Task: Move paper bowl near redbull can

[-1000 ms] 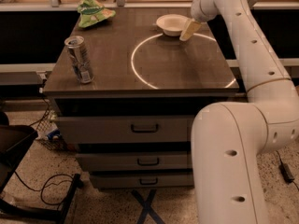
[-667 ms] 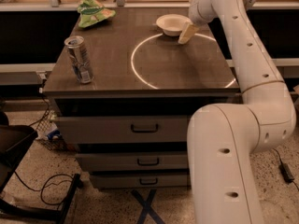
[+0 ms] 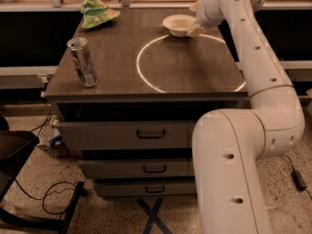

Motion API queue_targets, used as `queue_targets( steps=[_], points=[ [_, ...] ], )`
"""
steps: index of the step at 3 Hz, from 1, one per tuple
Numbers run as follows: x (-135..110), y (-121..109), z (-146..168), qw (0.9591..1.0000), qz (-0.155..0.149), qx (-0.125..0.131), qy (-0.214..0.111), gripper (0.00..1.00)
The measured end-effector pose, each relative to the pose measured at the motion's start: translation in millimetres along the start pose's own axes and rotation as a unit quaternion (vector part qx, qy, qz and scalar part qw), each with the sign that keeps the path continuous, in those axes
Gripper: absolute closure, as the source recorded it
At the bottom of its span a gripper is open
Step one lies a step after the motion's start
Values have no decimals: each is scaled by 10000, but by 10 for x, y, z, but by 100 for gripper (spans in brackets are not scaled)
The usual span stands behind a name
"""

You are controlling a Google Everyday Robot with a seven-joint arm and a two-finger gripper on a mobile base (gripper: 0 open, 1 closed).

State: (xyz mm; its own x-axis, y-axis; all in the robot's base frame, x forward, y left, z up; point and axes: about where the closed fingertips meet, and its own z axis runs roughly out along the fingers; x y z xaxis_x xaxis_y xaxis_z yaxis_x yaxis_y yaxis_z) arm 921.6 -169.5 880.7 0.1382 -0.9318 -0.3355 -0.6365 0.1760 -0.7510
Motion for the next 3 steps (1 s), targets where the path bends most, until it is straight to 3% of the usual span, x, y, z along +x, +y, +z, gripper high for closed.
queue_targets(
  steps=[2,3],
  points=[
    [-18,57,77,10000,-2,-58,-13,85],
    [-26,86,114,10000,-2,-86,-19,100]
  ],
)
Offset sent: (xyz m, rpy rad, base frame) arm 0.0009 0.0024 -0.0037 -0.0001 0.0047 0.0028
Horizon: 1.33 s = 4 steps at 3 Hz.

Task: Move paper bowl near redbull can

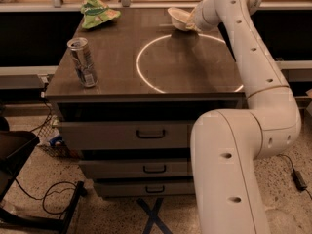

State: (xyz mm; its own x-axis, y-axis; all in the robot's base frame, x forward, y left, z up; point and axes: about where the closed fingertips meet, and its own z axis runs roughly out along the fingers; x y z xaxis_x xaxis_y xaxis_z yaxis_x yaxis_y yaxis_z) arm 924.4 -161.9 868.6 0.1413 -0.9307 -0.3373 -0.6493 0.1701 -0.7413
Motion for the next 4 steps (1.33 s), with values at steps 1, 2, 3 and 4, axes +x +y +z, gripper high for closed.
queue_targets(
  steps=[1,2,3,4],
  points=[
    [-1,1,2,10000,-1,-2,0,100],
    [-88,-40,-140,9997,-219,-99,44,100],
    [-211,-165,-522,9988,-452,-180,40,100],
    [-374,-227,-913,9973,-660,-314,-86,100]
  ],
)
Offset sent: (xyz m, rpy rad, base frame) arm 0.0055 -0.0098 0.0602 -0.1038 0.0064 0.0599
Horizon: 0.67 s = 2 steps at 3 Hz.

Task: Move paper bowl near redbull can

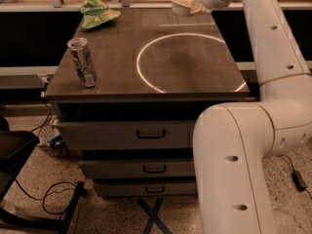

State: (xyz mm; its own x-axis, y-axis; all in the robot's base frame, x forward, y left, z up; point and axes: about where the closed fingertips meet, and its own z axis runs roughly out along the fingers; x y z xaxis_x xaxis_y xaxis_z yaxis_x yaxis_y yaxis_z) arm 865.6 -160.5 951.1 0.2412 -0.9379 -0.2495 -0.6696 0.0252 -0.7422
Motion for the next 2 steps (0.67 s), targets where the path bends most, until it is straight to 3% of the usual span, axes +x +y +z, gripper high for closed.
queue_targets(
  steps=[2],
  points=[
    [-310,-60,-688,9992,-297,-229,-160,100]
  ],
)
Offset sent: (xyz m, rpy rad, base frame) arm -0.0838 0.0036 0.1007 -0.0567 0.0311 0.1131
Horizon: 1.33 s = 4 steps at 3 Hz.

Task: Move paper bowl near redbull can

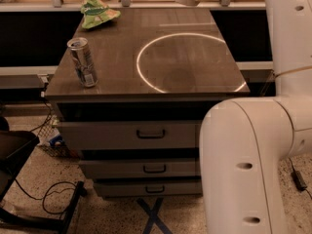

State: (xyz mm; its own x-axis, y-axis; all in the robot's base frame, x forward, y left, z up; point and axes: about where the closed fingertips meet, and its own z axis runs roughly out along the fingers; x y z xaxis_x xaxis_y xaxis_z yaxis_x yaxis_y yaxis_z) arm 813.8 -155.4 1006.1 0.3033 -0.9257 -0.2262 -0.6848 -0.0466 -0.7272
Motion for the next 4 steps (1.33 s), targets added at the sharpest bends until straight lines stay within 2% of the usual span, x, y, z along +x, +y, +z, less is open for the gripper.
queue_targets(
  steps=[2,3,4],
  points=[
    [-410,175,-339,9976,-368,-594,-30,100],
    [-676,249,-591,9968,-399,-683,-87,100],
    [-946,405,-905,9972,-277,-578,-376,100]
  ],
)
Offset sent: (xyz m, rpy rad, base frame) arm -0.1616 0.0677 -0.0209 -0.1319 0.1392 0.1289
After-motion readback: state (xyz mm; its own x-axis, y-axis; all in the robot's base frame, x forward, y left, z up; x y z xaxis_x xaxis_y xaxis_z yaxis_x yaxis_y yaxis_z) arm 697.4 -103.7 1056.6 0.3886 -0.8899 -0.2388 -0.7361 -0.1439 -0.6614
